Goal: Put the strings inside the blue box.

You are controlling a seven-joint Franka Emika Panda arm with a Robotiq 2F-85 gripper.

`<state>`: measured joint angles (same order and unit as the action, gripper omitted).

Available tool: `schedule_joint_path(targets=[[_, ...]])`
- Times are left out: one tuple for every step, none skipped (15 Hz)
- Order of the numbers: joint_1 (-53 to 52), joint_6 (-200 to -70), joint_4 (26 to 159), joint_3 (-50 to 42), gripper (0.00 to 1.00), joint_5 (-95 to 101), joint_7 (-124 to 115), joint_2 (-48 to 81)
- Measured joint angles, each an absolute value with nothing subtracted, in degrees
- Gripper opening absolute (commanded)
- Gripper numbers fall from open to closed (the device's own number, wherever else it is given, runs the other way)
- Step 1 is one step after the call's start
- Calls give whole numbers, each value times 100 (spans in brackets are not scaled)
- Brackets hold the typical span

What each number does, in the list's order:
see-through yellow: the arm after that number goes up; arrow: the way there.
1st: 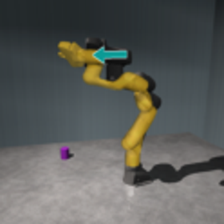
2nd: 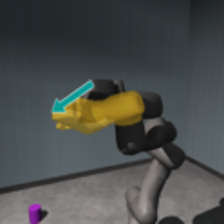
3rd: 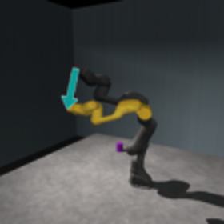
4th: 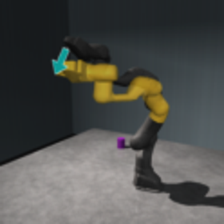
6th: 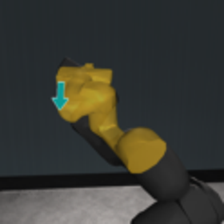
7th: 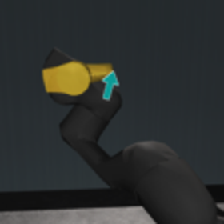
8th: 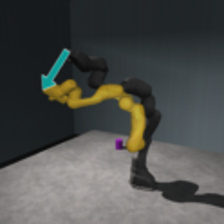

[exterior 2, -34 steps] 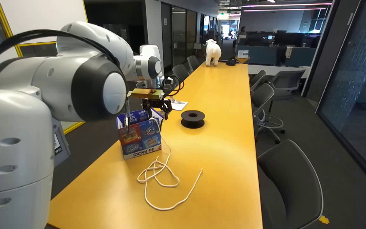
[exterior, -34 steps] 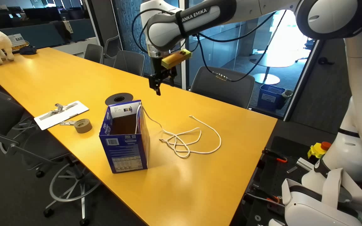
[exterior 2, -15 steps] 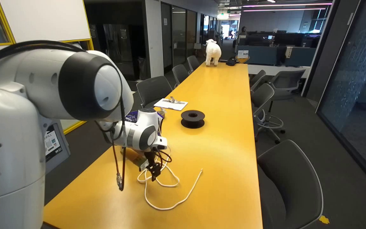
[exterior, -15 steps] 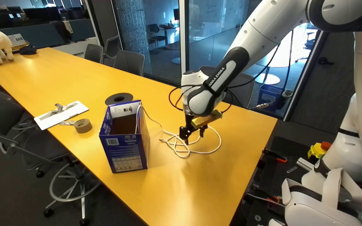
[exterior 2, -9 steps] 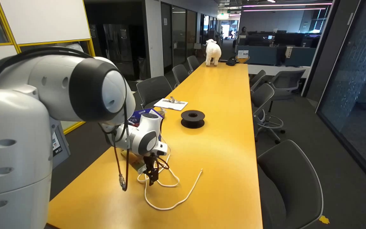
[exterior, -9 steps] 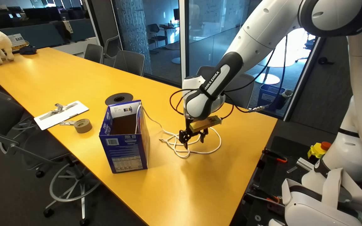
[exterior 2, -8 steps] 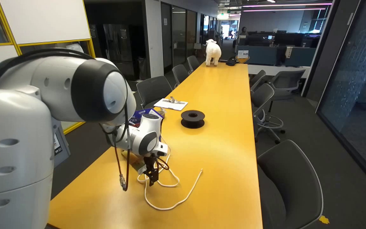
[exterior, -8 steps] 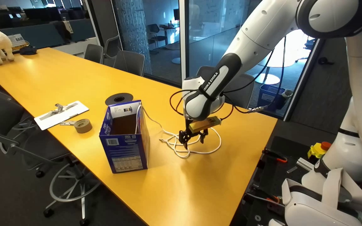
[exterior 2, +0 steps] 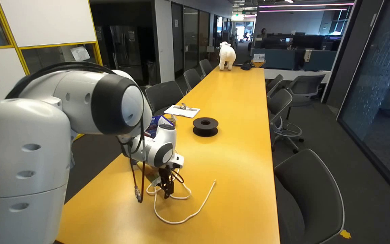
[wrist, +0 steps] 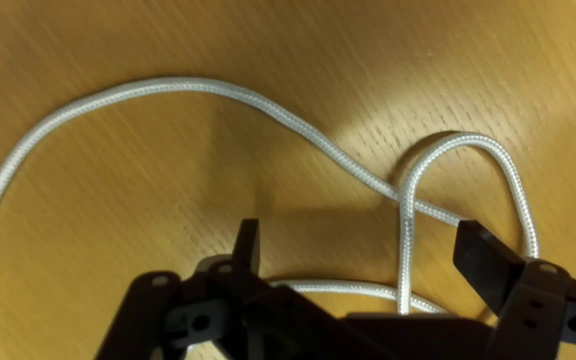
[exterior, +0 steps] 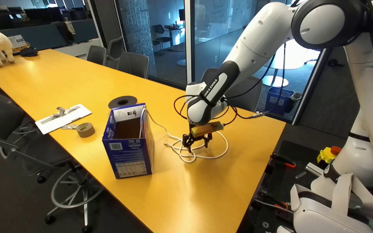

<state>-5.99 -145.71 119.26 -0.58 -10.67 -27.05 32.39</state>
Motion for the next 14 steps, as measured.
schedule_joint_path(targets=[[-599,-14569,11870,-73,100,-1067,-2718,3297],[-599,-14568,11826,-82,100,-1067,-2725,3348],[-599,-14567,11785,-85,100,-1067,-2731,3394],[-599,-14567,11749,-85,100,-1068,-2738,3436],[-599,-14566,11722,-85,100,-1068,-2741,3472],[-599,-14565,11700,-85,100,-1068,-2744,3500],[-600,-14565,11679,-85,100,-1068,-2746,3526],[-600,-14563,11662,-85,100,-1068,-2748,3547],[-600,-14563,11647,-85,100,-1068,-2748,3565],[-600,-14562,11631,-85,100,-1068,-2748,3582],[-600,-14561,11619,-85,100,-1068,-2748,3596],[-600,-14558,11608,-85,100,-1068,-2749,3604],[-600,-14555,11598,-85,100,-1068,-2749,3610],[-600,-14553,11591,-85,100,-1068,-2749,3614]])
